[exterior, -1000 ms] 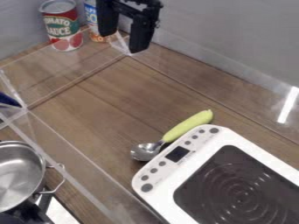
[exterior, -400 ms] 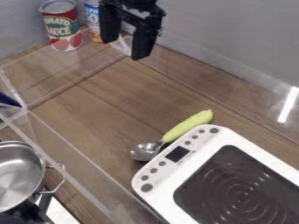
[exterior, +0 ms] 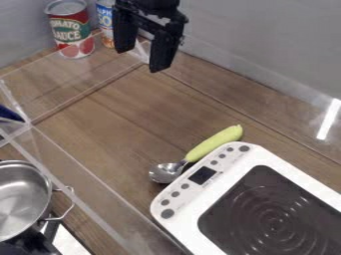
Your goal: Remove green spoon from the white and black stove top and place it on the table
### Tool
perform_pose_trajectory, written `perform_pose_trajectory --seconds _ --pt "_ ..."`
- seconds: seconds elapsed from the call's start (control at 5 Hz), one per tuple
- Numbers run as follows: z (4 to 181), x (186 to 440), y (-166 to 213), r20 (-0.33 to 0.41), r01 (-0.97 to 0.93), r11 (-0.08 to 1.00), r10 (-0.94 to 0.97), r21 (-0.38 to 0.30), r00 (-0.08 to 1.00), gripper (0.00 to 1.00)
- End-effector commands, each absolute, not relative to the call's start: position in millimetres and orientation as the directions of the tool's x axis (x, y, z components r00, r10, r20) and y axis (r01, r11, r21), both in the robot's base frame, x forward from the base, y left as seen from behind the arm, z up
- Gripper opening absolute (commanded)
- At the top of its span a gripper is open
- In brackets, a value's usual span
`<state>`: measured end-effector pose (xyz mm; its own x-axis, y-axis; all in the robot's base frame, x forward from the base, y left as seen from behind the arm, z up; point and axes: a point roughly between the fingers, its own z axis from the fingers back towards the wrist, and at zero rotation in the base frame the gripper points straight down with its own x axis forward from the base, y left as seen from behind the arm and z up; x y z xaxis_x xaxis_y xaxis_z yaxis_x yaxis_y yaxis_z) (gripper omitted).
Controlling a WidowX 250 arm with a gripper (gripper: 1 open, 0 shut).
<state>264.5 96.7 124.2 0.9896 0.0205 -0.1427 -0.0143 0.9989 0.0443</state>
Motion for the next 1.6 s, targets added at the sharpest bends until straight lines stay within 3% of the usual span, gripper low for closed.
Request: perform_pose_trajectory --seconds 0.0,0.8,1.0,1.4 --pt "130.7 265 97 -0.12 -0.009 0.998 0.016 0.06 0.993 1.0" --pt "127.2 263 101 -0.134 -0.015 0.998 0.024 0.068 0.991 1.0" --pt "119.5 264 95 -0.149 0.008 0.998 0.002 0.063 0.989 1.0" --pt "105.4 273 46 -0.121 0.18 0.982 -0.173 0.048 0.977 1.0"
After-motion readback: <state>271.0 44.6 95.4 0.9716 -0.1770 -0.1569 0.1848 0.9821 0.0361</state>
